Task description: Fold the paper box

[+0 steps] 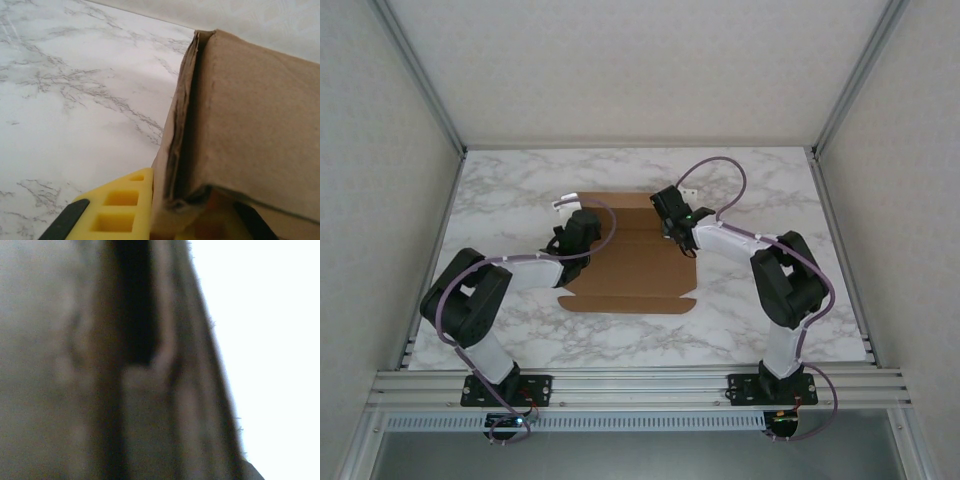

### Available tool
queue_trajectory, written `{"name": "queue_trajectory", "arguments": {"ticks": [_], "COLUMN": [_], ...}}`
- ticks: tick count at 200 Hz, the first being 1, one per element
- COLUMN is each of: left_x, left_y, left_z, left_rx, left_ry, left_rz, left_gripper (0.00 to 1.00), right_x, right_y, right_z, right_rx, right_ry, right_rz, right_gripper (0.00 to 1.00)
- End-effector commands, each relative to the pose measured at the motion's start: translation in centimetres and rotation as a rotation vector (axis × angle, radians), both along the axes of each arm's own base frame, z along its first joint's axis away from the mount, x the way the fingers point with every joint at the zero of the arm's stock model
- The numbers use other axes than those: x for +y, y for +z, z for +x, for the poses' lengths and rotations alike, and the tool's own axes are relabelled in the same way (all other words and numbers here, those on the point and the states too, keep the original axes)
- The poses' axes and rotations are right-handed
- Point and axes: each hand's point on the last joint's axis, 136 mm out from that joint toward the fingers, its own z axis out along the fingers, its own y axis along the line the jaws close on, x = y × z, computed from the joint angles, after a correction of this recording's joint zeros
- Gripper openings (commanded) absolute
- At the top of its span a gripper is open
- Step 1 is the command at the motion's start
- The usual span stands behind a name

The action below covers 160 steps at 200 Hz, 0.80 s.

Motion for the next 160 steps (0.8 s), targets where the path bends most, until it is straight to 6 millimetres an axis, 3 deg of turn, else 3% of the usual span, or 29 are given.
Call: {"name": "queue_trajectory", "arguments": {"ticks": [1,50,78,108,134,160], "left_x": [3.0,1.9,2.1,2.4,1.4,0.6], "left_y": [-1.6,-2.5,-1.9,-1.9,-1.3,-1.3], "left_z": [-1.2,-0.6,-0.9,-1.1,-1.0,-0.9], "left_rx": [0.027,0.050,0.026,0.032,0.023,0.028], "left_ry": [0.148,0.156,0.113,-0.010,-0.165,-0.264], "left_rz": [-0.030,-0.130,-0.110,-0.156,-0.152,-0.135], "left_gripper": [0.00,0.00,0.00,0.24,0.29,0.35], "right_x": [-2.3,-1.9,-2.1,-2.1,-2.3,-2.3], "right_y": [-0.7,-0.4,0.1,-0.3,-1.1,-0.7], "right_z": [-1.8,-2.0,-1.9,-1.3,-0.8,-0.5], "right_rx": [0.063,0.069,0.055,0.050,0.065,0.053], "right_ry": [-0.100,-0.101,-0.067,0.022,0.089,0.129], "right_rz": [0.001,0.027,-0.001,-0.029,-0.021,0.015], "right_gripper": [0.08,0.08,0.10,0.10,0.07,0.07]}}
